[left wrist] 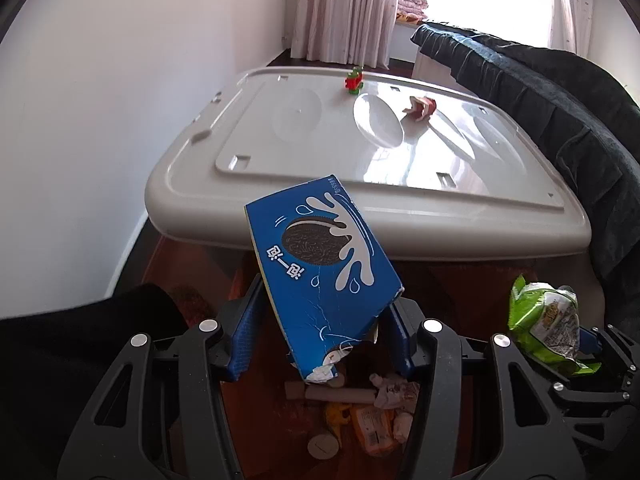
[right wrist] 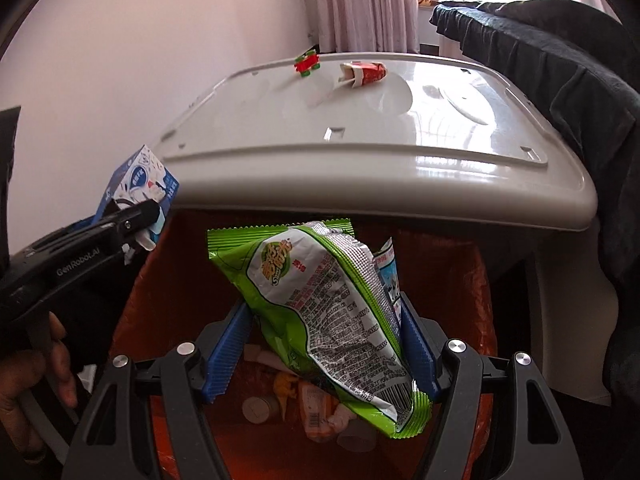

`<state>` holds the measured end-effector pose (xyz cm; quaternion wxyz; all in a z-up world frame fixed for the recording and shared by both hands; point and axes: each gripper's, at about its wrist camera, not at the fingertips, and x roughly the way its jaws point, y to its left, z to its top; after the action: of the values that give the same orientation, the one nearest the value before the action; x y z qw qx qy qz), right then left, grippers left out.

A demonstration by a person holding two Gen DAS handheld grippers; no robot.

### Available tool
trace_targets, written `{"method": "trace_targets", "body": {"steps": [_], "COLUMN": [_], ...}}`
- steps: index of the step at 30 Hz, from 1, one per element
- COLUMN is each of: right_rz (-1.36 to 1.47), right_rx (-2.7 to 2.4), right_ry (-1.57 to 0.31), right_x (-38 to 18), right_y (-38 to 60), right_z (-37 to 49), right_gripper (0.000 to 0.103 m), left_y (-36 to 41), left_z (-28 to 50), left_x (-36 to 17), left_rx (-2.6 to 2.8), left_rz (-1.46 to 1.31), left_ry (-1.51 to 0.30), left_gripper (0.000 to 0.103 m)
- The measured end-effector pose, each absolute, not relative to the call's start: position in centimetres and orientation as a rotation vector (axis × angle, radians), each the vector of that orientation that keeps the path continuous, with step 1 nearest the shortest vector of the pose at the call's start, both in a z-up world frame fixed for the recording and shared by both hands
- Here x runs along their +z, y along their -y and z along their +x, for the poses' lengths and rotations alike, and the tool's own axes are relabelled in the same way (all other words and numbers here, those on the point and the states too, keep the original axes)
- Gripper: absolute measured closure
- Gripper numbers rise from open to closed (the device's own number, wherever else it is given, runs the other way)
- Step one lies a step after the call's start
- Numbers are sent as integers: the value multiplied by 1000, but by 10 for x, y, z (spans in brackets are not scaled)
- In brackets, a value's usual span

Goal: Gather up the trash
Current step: 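Move both tools over the orange bin and open them to drop carton and bag, then grasp the red-white packet with the right tool while the left tool grasps the red toy car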

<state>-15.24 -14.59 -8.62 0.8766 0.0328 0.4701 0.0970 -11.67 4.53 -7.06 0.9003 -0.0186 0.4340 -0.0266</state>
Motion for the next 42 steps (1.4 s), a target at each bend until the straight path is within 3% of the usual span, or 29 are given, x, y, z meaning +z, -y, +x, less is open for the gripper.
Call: {"method": "trace_targets", "body": {"steps": [7, 11, 14, 17, 42], "right_rz": [17, 4, 3, 17, 62], "right_rx": [207, 205, 179, 153, 104], "right_ry": [-1007, -1027, -1025, -1008, -938], "right_x": [-100, -105, -104, -101, -82], "right_y": [134, 131, 134, 140, 162], "right_z": [-161, -161, -159, -160, -138], "right_gripper": [33, 26, 14, 13, 12], "left_y": [-48, -49, -48, -45, -42], "left_z": [-120, -122, -122, -121, -103], "left_x": [-83, -85, -86, -86, -64], "left_rx": [-60, -52, -20, 50, 3], "left_rz": [-56, -77, -70, -25, -48], "left_ry": [-939, -954, -973, -985, -911], "left_gripper": [51, 49, 35, 23, 22]}}
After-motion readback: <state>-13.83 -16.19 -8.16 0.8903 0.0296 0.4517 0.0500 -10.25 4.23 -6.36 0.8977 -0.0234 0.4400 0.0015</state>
